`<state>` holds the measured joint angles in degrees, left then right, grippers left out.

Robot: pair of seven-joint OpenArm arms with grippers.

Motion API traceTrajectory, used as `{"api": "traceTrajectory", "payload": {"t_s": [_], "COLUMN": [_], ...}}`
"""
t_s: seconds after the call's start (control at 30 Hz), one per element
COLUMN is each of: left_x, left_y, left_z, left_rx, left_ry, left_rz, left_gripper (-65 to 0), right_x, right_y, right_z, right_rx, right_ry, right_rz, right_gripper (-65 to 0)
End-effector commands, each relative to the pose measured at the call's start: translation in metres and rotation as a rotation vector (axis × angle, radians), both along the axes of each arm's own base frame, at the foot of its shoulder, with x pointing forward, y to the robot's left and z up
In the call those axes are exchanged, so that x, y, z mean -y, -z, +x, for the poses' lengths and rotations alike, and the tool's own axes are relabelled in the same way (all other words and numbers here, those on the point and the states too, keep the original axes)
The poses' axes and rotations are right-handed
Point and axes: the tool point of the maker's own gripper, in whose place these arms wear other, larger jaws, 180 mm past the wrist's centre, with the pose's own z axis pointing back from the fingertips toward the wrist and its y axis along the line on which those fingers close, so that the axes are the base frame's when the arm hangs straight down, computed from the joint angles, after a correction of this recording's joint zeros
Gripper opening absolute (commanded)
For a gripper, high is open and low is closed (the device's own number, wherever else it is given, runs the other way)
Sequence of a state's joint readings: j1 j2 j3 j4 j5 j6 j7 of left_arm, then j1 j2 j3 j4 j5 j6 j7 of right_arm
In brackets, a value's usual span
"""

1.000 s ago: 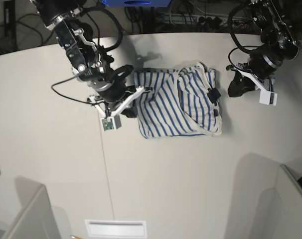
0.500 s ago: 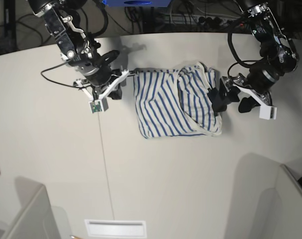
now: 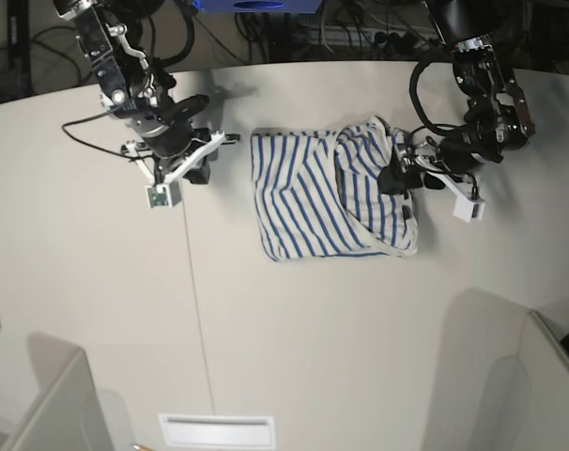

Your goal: Fold the T-shirt properly

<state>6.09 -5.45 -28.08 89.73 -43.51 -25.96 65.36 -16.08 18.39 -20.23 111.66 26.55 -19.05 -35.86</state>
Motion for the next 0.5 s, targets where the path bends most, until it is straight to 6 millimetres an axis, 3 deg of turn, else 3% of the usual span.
{"api": "traceTrajectory", "payload": {"t_s": [0.0,0.2,0.37,0.47], "left_x": [0.001,0.024,0.03,0.027], "left_y": [-0.008,0.0,0.003,0.003], "left_z": [0.009,0.009,0.008,0.008], "left_rx": [0.033,0.008,-0.005,-0.008], "left_ry": [0.0,0.072,0.093,0.126], "left_rz": [-0.008,-0.026,-0.026,0.002], "left_gripper": [0.0,-1.8,-17.9,-29.1], "right_x": [0.003,0.003,0.006,0.025], "right_y": [-0.011,-0.011,-0.012,-0.011], "right_z": [0.008,0.008,0.005,0.005], "right_rx": [0.047,0.048,0.047,0.043], "right_ry": [0.003,0.004,0.008,0.066], "right_rz": [-0.003,-0.004,-0.007,-0.019], "right_gripper": [-65.0,-65.0,-65.0,-65.0]}}
